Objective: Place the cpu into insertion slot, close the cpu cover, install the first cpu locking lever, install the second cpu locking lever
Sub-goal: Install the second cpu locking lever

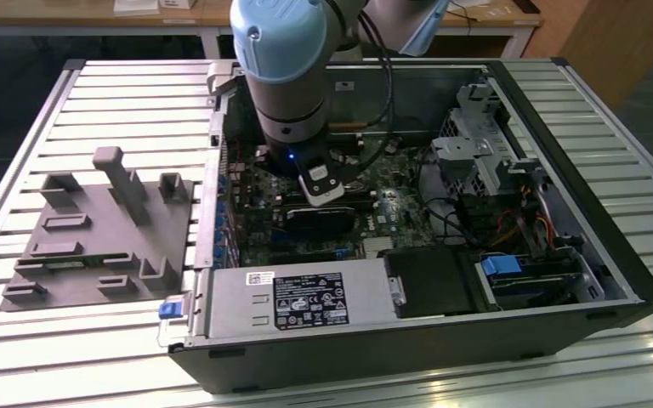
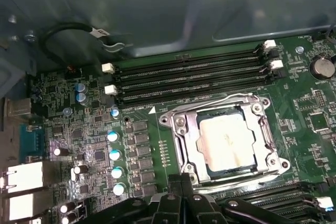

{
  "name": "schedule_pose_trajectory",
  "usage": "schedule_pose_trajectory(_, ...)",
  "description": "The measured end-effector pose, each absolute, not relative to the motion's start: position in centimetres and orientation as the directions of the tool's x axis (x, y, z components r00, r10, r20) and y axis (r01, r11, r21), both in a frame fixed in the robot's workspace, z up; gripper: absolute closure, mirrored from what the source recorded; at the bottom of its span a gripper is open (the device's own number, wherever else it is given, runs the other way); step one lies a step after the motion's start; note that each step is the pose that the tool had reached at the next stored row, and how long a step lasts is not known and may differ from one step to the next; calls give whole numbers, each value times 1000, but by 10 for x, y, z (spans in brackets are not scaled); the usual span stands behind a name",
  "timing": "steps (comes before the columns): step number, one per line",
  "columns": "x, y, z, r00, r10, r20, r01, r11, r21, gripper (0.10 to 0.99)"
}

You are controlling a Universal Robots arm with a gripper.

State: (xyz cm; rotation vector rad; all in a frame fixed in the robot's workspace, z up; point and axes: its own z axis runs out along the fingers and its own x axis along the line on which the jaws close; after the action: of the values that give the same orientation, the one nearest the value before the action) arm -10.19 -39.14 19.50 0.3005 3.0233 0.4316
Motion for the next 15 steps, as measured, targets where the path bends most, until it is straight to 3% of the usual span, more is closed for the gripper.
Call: schedule_pose_trajectory(15, -105, -388, 189, -978, 202, -49, 182, 946, 267, 984)
